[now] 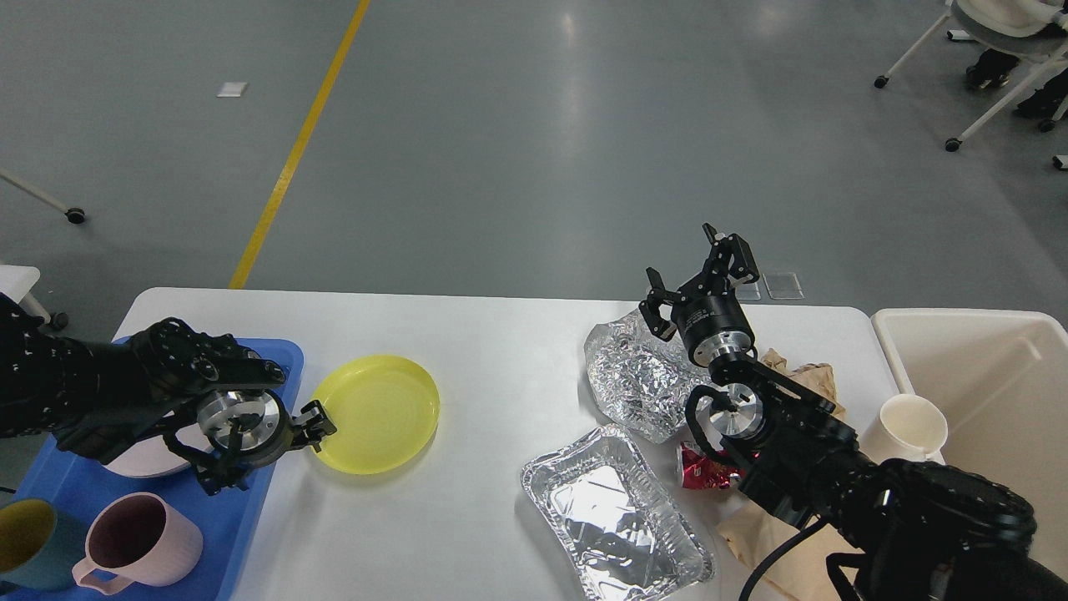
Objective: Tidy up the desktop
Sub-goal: 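Move the left gripper to the rim of the yellow plate, then grasp the yellow plate rim with the left gripper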
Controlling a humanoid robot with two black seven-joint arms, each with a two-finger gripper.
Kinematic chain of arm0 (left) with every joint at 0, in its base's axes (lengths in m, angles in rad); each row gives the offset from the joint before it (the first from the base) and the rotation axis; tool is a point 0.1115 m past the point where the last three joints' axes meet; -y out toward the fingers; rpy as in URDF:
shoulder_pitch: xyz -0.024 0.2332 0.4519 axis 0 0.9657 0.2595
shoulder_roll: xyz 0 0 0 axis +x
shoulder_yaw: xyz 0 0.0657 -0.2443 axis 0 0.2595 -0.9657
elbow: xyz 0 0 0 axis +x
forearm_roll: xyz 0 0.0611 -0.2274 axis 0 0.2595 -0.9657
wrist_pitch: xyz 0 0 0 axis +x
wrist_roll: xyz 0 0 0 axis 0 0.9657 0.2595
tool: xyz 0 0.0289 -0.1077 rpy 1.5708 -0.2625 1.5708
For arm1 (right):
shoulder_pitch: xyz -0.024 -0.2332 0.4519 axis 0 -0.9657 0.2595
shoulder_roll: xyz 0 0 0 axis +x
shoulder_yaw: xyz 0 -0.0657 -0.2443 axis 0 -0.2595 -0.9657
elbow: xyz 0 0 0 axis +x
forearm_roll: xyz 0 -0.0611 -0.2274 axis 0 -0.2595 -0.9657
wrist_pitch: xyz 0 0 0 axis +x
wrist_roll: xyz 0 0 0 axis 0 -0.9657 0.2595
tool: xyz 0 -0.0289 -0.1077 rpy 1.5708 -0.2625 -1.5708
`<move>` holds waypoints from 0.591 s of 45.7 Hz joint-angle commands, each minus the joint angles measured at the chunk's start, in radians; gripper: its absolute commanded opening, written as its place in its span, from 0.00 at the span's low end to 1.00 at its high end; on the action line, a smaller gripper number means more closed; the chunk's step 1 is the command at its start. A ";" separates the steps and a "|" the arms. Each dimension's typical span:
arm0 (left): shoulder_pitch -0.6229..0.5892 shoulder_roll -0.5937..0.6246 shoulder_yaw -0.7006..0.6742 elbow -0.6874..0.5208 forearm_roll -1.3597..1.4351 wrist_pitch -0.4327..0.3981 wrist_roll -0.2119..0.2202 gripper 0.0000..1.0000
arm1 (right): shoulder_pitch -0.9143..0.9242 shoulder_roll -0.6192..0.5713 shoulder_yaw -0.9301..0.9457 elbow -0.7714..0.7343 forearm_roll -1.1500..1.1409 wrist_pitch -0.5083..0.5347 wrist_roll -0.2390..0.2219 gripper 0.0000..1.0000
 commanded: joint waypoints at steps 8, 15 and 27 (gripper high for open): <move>0.045 -0.006 -0.099 0.000 -0.061 0.130 -0.001 0.97 | -0.001 0.000 0.000 0.000 0.000 0.000 0.000 1.00; 0.064 -0.013 -0.100 0.000 -0.063 0.138 -0.004 0.92 | -0.001 0.000 0.000 0.000 0.000 0.000 0.000 1.00; 0.093 -0.019 -0.129 0.002 -0.063 0.199 -0.006 0.86 | 0.000 0.000 0.000 0.000 0.000 0.000 0.000 1.00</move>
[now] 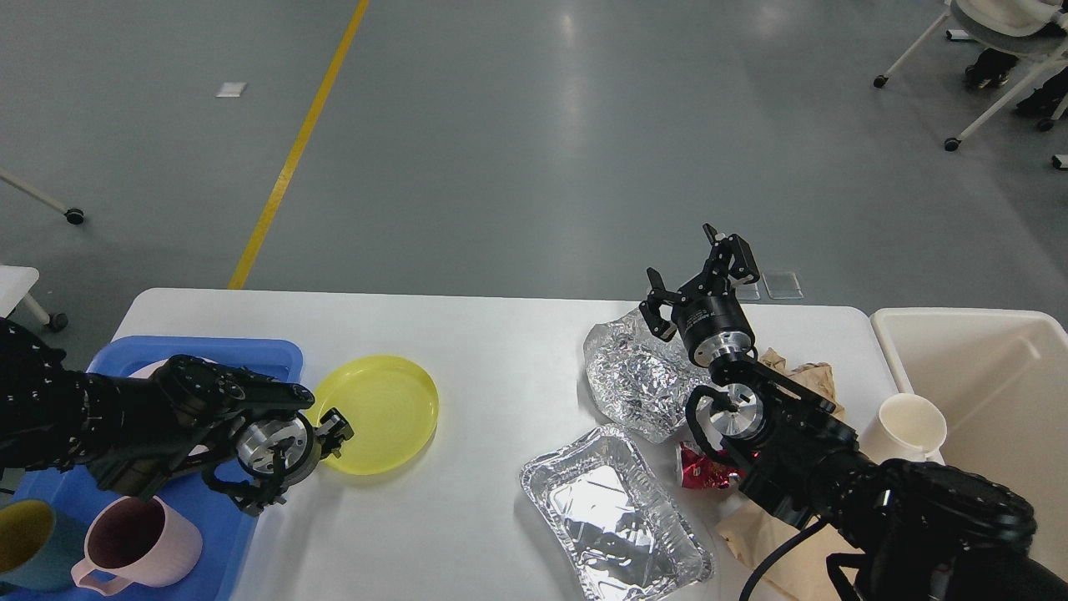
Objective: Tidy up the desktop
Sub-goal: 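Grasp the yellow plate rim with the left gripper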
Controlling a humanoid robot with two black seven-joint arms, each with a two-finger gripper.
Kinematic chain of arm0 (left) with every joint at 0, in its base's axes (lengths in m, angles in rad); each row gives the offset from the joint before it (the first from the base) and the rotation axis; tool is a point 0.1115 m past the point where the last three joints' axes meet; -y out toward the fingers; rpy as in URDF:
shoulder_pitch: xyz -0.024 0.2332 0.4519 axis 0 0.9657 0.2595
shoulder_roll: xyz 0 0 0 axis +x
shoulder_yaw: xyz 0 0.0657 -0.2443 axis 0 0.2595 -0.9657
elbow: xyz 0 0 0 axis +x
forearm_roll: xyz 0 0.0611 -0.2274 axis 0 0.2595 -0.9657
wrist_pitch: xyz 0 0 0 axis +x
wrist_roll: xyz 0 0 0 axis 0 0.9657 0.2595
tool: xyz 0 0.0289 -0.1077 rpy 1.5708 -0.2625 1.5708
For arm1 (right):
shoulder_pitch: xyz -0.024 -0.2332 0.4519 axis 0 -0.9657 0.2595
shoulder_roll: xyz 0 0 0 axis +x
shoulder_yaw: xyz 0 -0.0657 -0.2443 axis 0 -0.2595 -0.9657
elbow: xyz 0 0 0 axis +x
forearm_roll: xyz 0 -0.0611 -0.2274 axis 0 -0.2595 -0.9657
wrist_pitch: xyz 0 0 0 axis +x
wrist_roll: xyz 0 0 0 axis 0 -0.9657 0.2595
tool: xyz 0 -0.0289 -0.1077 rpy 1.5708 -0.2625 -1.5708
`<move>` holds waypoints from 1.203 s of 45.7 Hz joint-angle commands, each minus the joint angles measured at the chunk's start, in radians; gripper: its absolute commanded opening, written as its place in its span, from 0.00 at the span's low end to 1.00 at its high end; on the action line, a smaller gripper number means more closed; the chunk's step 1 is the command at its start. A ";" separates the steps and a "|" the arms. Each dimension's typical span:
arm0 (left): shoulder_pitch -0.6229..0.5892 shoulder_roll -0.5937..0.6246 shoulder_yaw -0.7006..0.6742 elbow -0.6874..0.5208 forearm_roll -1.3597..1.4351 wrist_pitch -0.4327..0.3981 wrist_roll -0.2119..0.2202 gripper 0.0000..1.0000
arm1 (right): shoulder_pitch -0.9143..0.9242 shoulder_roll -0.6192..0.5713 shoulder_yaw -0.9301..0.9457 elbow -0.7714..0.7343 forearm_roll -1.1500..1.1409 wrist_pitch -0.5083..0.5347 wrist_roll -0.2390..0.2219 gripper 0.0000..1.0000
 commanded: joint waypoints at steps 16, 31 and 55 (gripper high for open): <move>0.017 -0.002 -0.033 0.001 0.000 0.088 -0.034 0.71 | 0.001 0.000 0.000 0.000 0.000 0.000 0.000 1.00; 0.023 -0.003 -0.034 0.004 0.000 0.119 -0.063 0.53 | 0.001 0.000 0.000 0.000 0.000 0.000 0.000 1.00; 0.046 -0.016 -0.034 0.013 0.003 0.131 -0.078 0.28 | -0.001 0.000 0.000 0.000 0.000 0.000 0.000 1.00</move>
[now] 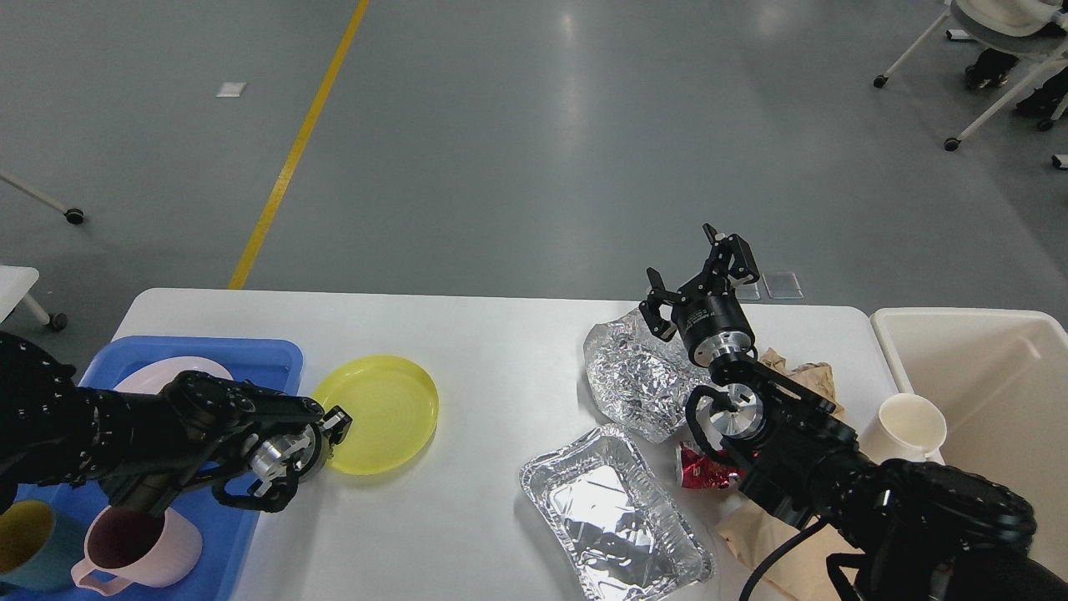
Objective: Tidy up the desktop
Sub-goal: 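Grasp the yellow plate rim with the left gripper, then lift the yellow plate and lay it onto the pink plate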
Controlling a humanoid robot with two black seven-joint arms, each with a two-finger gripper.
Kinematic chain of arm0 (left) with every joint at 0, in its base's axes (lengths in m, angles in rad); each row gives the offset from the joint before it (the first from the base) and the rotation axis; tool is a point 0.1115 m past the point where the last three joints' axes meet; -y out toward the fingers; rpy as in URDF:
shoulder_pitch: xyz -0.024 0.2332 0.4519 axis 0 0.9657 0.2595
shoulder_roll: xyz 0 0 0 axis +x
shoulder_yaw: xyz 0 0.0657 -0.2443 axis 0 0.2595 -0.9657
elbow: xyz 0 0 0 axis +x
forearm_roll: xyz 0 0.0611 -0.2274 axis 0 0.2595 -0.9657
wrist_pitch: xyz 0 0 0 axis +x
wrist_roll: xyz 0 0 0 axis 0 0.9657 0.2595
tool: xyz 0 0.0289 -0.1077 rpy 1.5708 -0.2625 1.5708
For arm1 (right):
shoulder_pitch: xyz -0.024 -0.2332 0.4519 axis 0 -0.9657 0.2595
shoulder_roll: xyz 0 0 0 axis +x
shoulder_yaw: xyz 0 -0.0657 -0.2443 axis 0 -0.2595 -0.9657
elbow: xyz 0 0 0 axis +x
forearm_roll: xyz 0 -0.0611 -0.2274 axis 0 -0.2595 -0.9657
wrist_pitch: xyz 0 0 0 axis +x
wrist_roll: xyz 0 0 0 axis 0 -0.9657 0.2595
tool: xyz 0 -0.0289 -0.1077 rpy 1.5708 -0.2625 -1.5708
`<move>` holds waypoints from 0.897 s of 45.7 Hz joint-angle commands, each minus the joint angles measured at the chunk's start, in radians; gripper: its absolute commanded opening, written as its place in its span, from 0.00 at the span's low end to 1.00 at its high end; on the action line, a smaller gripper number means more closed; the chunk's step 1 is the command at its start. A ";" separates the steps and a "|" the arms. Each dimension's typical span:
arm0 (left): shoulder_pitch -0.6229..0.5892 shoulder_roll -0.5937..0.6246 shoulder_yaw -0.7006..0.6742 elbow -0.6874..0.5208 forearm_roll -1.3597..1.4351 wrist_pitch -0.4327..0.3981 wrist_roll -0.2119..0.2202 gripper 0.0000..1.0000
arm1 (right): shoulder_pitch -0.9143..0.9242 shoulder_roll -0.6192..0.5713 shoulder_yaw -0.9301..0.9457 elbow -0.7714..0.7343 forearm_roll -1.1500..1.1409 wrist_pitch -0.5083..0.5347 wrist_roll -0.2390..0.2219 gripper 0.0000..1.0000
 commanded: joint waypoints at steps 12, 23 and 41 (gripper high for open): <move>0.001 -0.004 0.000 0.001 0.000 0.014 0.002 0.21 | 0.000 0.000 0.000 0.000 0.000 0.000 0.000 1.00; 0.002 -0.007 0.000 0.001 0.002 0.012 0.003 0.04 | 0.000 0.000 0.000 0.000 0.000 0.000 0.000 1.00; -0.004 -0.008 0.000 -0.009 0.006 0.003 0.009 0.00 | 0.001 0.000 0.000 0.000 0.000 0.000 0.000 1.00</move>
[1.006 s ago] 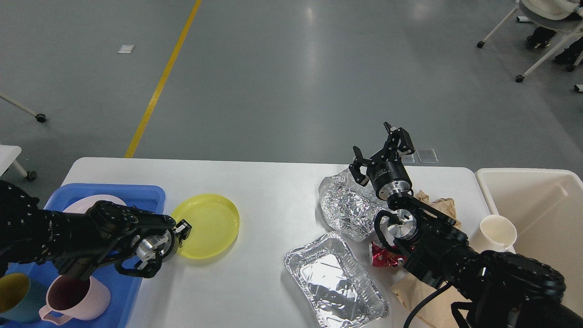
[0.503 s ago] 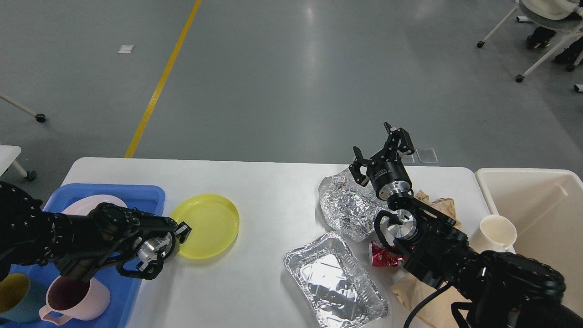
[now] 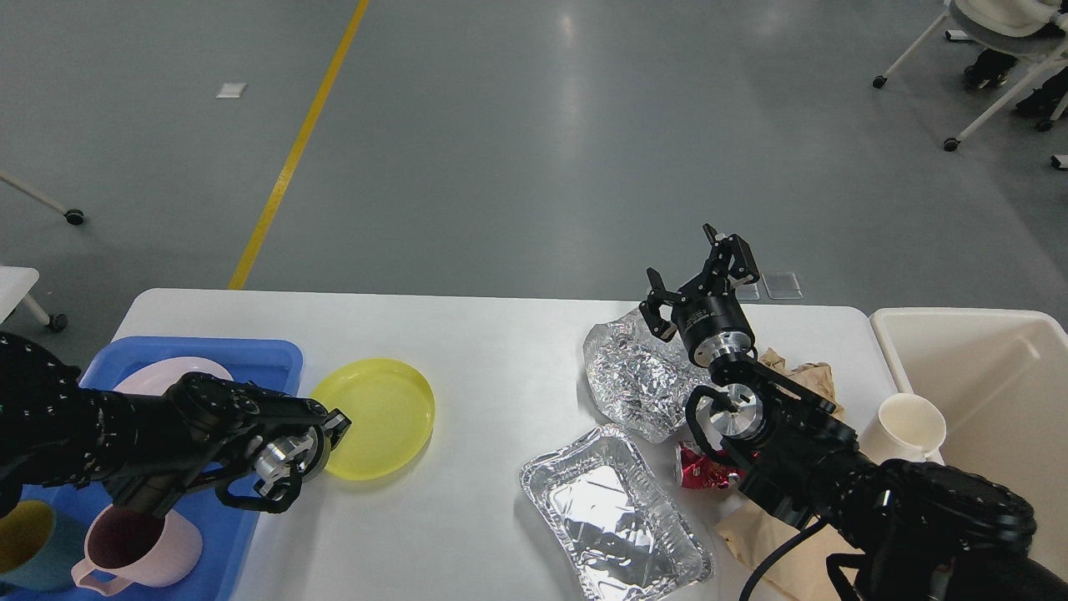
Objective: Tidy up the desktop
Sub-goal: 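Lift the yellow plate and lay it onto the pink plate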
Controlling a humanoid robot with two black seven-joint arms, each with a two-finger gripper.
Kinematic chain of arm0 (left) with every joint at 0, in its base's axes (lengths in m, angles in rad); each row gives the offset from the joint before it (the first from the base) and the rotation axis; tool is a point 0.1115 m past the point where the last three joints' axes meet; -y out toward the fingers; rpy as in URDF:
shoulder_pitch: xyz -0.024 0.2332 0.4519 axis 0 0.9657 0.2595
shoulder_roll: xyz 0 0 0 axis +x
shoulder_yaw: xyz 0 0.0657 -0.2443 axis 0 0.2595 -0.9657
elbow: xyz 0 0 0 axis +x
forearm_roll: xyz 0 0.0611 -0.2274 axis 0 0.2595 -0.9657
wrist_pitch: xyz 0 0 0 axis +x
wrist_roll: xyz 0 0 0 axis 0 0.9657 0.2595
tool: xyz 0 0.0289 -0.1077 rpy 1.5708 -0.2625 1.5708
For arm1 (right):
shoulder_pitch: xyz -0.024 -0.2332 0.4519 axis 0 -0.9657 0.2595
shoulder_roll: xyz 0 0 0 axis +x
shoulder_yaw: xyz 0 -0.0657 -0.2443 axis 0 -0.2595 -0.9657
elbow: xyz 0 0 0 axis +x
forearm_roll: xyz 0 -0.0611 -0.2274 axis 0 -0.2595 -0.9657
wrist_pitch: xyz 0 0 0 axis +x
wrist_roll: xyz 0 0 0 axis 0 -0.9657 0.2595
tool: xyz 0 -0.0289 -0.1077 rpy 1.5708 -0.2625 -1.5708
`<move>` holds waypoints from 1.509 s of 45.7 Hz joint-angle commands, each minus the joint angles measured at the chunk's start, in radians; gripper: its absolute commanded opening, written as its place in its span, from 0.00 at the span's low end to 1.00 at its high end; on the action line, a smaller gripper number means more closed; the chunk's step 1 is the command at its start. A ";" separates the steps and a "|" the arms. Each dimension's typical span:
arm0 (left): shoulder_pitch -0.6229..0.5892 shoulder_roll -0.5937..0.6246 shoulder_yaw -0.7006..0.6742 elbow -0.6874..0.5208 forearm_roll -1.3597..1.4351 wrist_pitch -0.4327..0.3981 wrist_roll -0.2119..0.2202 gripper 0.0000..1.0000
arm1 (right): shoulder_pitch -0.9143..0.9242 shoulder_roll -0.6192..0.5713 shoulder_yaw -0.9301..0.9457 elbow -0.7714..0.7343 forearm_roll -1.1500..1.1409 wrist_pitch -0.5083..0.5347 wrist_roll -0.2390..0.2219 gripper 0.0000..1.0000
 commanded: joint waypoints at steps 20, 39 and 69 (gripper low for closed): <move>-0.216 0.118 -0.006 -0.074 0.011 -0.305 0.089 0.00 | 0.001 0.000 0.000 0.000 0.000 0.000 0.000 1.00; -0.379 0.322 0.021 -0.040 0.183 -0.725 0.129 0.00 | 0.001 0.000 0.000 0.000 0.000 0.000 0.000 1.00; -0.086 0.411 0.029 0.101 0.202 -0.264 0.123 0.00 | 0.000 -0.001 0.000 0.000 0.000 0.000 0.000 1.00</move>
